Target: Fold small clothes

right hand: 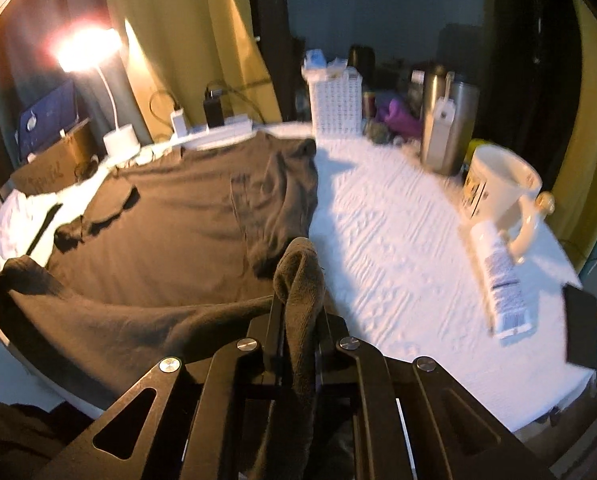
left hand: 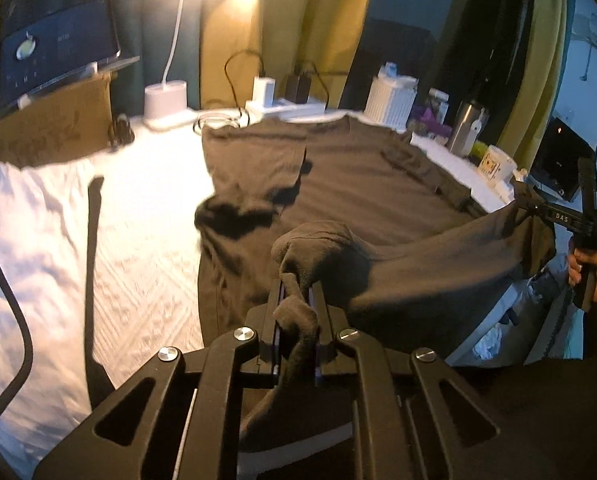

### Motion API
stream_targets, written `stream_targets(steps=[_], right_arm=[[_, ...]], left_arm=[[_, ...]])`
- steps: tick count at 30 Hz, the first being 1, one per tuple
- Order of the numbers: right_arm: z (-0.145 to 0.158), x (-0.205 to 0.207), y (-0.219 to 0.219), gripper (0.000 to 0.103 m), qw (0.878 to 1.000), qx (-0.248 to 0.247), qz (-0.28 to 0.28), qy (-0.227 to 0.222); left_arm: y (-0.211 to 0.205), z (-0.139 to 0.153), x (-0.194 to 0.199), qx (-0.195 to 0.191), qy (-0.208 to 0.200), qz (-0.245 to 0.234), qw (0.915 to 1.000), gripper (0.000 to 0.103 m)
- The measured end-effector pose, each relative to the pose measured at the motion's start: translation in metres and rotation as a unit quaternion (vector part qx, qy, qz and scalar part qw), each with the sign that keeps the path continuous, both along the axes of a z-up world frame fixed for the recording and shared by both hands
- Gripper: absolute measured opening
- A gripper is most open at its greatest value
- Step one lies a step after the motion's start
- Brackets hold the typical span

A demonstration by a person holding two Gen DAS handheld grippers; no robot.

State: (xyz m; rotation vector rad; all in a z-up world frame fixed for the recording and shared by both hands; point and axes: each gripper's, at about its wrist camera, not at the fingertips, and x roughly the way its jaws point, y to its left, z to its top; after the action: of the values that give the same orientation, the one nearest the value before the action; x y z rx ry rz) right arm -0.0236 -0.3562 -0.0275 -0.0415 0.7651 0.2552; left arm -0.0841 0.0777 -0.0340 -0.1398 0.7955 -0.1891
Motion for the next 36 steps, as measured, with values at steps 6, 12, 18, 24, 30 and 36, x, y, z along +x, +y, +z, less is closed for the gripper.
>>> stream_targets(steps=[6, 12, 18, 24, 30, 36], right_arm=[[0.022, 0.005, -0.002, 0.010, 1.000, 0.003, -0.001, -0.028], [0.037, 0.018, -0.001, 0.010, 0.999, 0.006, 0.001, -0.049], [0.052, 0.037, 0.001, 0.010, 0.998, 0.005, 0.006, -0.067], [0.063, 0.060, 0.002, 0.010, 0.997, 0.003, 0.011, -0.080], [0.071, 0.085, 0.008, 0.010, 0.996, 0.000, 0.018, -0.090], [0.072, 0.113, 0.013, 0.010, 0.996, 0.003, 0.021, -0.092]], left_arm=[[0.001, 0.014, 0.008, 0.013, -0.028, 0.008, 0.9995, 0.010], [0.003, 0.026, 0.020, 0.023, -0.049, 0.011, 0.9985, 0.010], [0.002, 0.036, 0.036, 0.040, -0.063, 0.016, 0.9971, 0.010], [0.004, 0.047, 0.053, 0.052, -0.077, 0.015, 0.9955, 0.010], [0.008, 0.053, 0.072, 0.062, -0.082, 0.017, 0.9946, 0.010], [0.015, 0.057, 0.094, 0.069, -0.085, 0.017, 0.9938, 0.010]])
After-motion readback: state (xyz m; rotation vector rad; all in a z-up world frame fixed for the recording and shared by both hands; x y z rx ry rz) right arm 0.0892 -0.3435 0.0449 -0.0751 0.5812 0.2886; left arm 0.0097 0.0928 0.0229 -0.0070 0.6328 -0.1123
